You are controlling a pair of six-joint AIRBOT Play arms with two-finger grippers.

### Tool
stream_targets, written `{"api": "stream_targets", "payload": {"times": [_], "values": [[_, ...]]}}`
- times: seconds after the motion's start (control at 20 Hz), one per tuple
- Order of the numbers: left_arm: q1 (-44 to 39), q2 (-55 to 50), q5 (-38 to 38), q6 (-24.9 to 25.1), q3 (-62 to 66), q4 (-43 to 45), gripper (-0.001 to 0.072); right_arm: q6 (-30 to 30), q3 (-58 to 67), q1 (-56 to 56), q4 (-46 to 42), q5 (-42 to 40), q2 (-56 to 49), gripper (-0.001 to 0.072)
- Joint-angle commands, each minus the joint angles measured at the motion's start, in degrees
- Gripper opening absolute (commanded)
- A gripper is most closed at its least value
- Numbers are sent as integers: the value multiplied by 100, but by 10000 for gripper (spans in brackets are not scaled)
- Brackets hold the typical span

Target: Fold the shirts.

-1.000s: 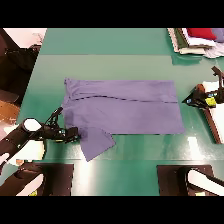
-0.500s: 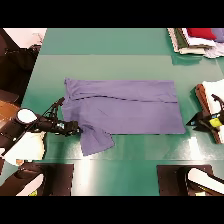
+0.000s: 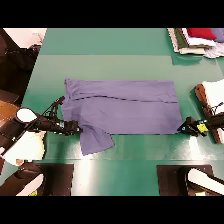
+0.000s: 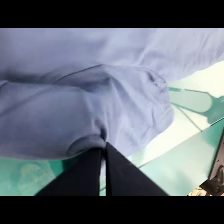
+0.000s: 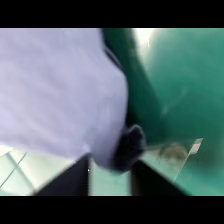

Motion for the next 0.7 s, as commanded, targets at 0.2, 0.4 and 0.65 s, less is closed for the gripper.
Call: {"api": "stream_targets", "payload": {"times": [0.2, 0.4, 0.65], "values": [[2, 557, -636, -334, 94, 852, 25, 2, -33, 267, -251, 256, 702, 17], [2, 1814, -1578, -962, 94, 1523, 24, 0, -35, 72, -267, 1106, 1709, 17], [2, 2833, -2551, -1355, 109, 1497, 25, 72, -33, 94, -356, 1615, 2844, 16]]}}
